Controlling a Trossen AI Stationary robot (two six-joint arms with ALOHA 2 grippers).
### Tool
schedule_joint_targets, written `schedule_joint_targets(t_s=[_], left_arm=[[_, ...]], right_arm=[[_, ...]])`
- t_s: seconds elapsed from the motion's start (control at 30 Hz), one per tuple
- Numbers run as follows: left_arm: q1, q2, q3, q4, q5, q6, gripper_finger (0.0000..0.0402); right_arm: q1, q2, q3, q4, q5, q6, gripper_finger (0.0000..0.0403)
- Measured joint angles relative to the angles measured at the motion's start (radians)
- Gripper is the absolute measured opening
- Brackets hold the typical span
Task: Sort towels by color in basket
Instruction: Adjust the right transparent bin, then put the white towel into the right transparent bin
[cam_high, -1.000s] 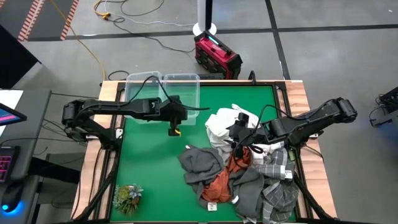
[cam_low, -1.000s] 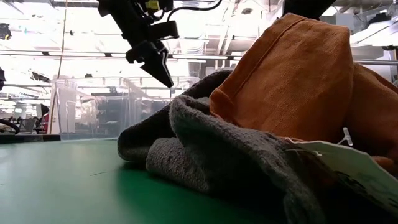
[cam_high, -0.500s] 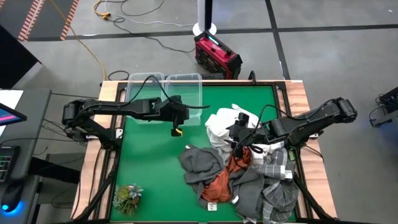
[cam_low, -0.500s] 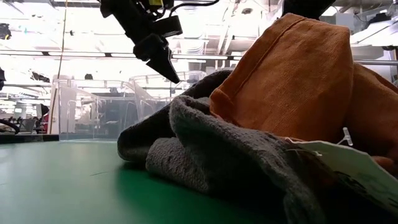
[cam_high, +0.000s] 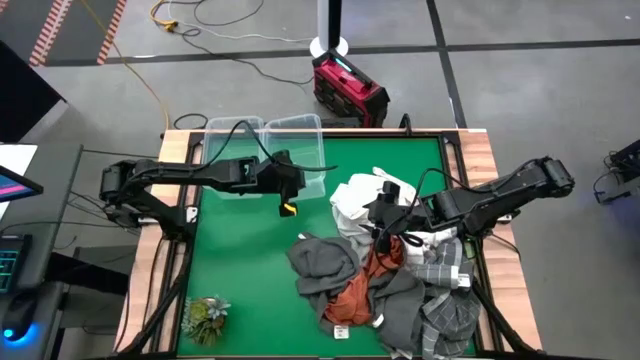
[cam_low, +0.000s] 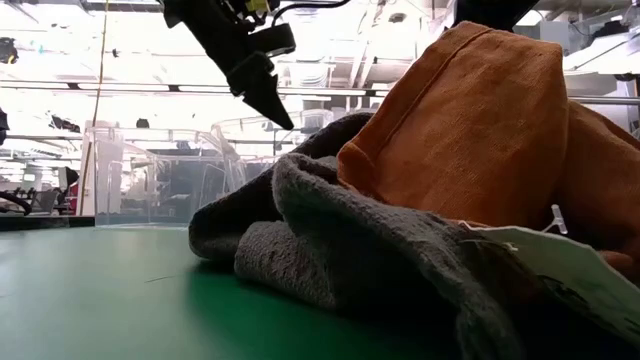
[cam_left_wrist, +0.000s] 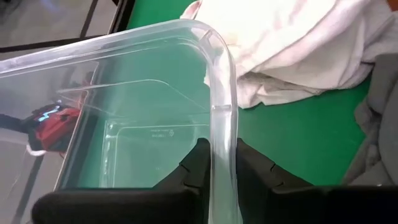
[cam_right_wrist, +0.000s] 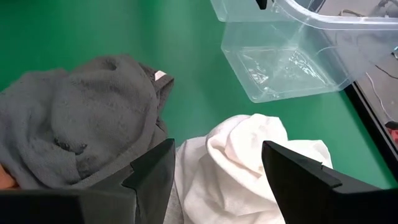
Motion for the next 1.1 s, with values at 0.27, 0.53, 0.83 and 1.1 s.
schedule_joint_targets(t_s=[0.27,0.53,0.83,1.1], left_arm=[[0.0,0.0,0.0,-0.024,-0.001,-0.006,0.0143],[-0.013,-0.038,-0.001,-0.013,-0.003,0.039,0.0171],[-0.1,-0.22,0.0,-0.006,-0.004,0.079,0.0167],[-0.216,-0.317,-0.04,-0.036,-0.01,0.032,0.0167]], right_arm=[[-0.001,0.0,0.0,0.0,0.0,-0.012,0.027],[-0.045,0.1,0.0,-0.009,-0.009,-0.038,0.027],[-0.127,0.302,0.0,-0.006,0.059,-0.152,0.0266],[-0.14,0.408,0.0,0.078,0.101,-0.175,0.0085]])
